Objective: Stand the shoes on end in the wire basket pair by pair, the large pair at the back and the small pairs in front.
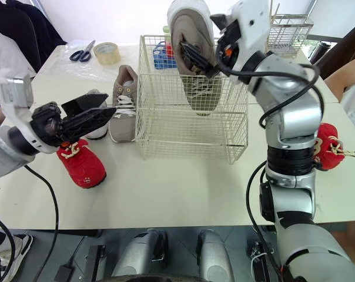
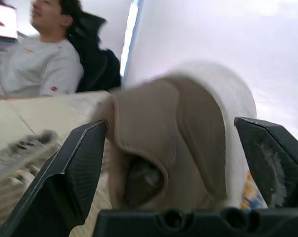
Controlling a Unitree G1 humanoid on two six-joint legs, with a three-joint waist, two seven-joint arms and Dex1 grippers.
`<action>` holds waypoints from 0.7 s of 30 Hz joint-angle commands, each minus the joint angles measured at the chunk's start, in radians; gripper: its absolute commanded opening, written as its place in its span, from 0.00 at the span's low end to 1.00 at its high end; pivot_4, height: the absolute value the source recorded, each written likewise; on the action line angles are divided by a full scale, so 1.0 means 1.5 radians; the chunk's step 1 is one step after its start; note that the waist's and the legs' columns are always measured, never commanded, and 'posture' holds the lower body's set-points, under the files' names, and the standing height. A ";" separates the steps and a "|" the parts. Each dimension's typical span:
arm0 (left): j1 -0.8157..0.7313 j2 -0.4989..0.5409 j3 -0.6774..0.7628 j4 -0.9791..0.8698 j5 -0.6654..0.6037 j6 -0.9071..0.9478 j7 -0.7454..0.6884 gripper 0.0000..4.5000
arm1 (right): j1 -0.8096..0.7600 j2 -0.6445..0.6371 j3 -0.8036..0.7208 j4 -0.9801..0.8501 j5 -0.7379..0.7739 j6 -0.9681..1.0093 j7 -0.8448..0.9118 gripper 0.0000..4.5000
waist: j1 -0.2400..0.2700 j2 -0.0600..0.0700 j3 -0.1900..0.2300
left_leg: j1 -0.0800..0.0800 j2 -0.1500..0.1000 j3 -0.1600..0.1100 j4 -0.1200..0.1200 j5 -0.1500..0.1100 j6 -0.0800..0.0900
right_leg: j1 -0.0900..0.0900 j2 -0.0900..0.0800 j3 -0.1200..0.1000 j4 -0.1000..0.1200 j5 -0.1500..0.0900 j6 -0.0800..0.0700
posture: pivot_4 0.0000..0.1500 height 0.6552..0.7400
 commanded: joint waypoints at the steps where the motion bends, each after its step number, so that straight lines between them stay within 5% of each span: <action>1: -0.015 -0.013 0.001 0.001 0.018 -0.017 -0.011 1.00 | 0.001 -0.015 0.006 -0.029 -0.021 -0.015 -0.022 0.98 | 0.000 0.000 0.000 | 0.000 0.000 0.000 0.000 0.000 0.000 | 0.000 0.000 0.000 0.000 0.000 0.000 | 1.00 0.97; 12: -0.030 -0.072 -0.016 0.009 0.071 -0.028 -0.027 1.00 | 0.001 0.020 0.036 0.066 -0.090 -0.100 -0.114 0.98 | 0.000 0.000 0.000 | 0.000 0.000 -0.001 0.000 0.000 0.000 | 0.001 0.001 0.000 0.000 0.000 0.000 | 1.00 0.97; 15: -0.028 -0.078 -0.015 0.008 0.077 -0.028 -0.028 1.00 | -0.009 0.036 0.036 0.091 -0.105 -0.116 -0.144 0.80 | -0.001 0.000 0.000 | 0.000 0.000 -0.001 0.000 0.000 0.000 | 0.001 0.001 0.000 0.000 0.000 0.000 | 1.00 0.97; 21: -0.014 -0.090 -0.009 -0.005 0.080 -0.031 -0.019 1.00 | -0.008 0.046 0.030 0.073 -0.109 -0.120 -0.172 0.13 | 0.000 0.000 0.000 | 0.000 0.000 -0.001 0.001 0.000 0.000 | 0.001 0.001 0.000 0.000 0.000 0.000 | 1.00 0.97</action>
